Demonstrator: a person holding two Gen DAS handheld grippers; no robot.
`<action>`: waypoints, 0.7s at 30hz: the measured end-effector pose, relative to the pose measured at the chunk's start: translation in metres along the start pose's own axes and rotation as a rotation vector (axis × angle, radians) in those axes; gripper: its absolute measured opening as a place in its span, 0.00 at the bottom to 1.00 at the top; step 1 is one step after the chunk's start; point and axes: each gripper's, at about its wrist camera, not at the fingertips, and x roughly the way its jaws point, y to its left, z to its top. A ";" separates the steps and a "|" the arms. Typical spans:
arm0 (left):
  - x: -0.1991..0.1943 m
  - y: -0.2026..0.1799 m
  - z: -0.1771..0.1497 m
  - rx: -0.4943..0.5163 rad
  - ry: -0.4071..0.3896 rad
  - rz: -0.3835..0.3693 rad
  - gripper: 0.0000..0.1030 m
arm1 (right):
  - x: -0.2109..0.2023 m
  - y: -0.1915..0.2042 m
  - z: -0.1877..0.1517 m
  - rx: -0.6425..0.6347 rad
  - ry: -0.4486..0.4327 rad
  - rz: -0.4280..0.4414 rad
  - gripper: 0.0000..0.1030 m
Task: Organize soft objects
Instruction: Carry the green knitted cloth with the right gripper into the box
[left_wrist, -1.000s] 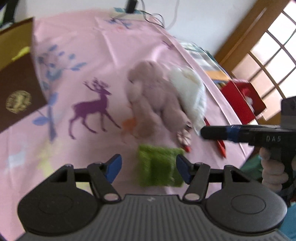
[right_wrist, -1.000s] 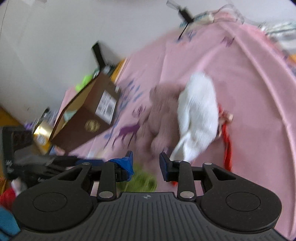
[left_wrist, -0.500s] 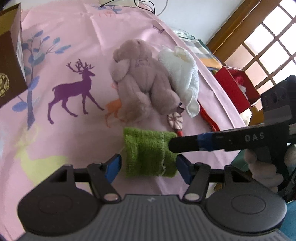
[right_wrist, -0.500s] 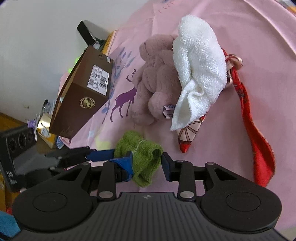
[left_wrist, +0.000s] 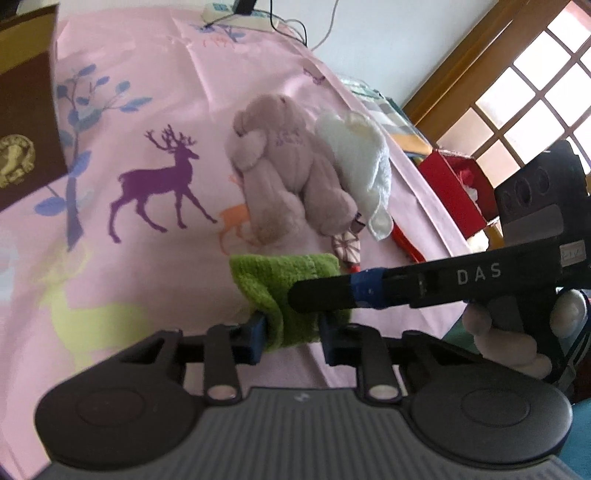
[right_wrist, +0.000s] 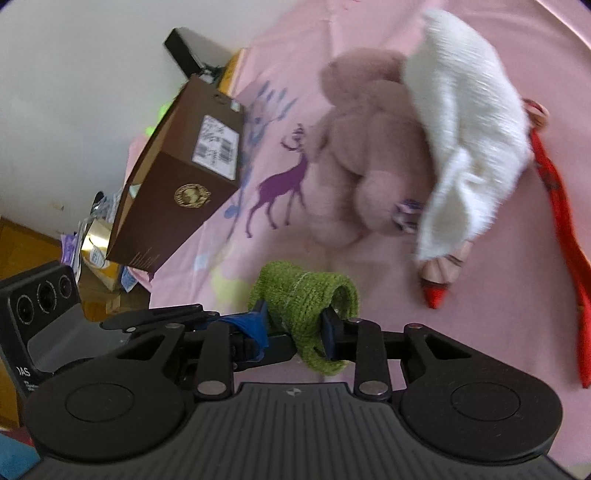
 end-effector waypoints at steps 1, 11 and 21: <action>-0.004 0.002 0.000 0.000 -0.010 0.000 0.20 | 0.001 0.004 0.001 -0.009 -0.004 0.004 0.12; -0.063 0.030 0.010 0.010 -0.144 -0.003 0.20 | 0.019 0.062 0.023 -0.087 -0.043 0.050 0.12; -0.144 0.085 0.046 0.018 -0.354 0.012 0.20 | 0.047 0.155 0.071 -0.313 -0.137 0.108 0.12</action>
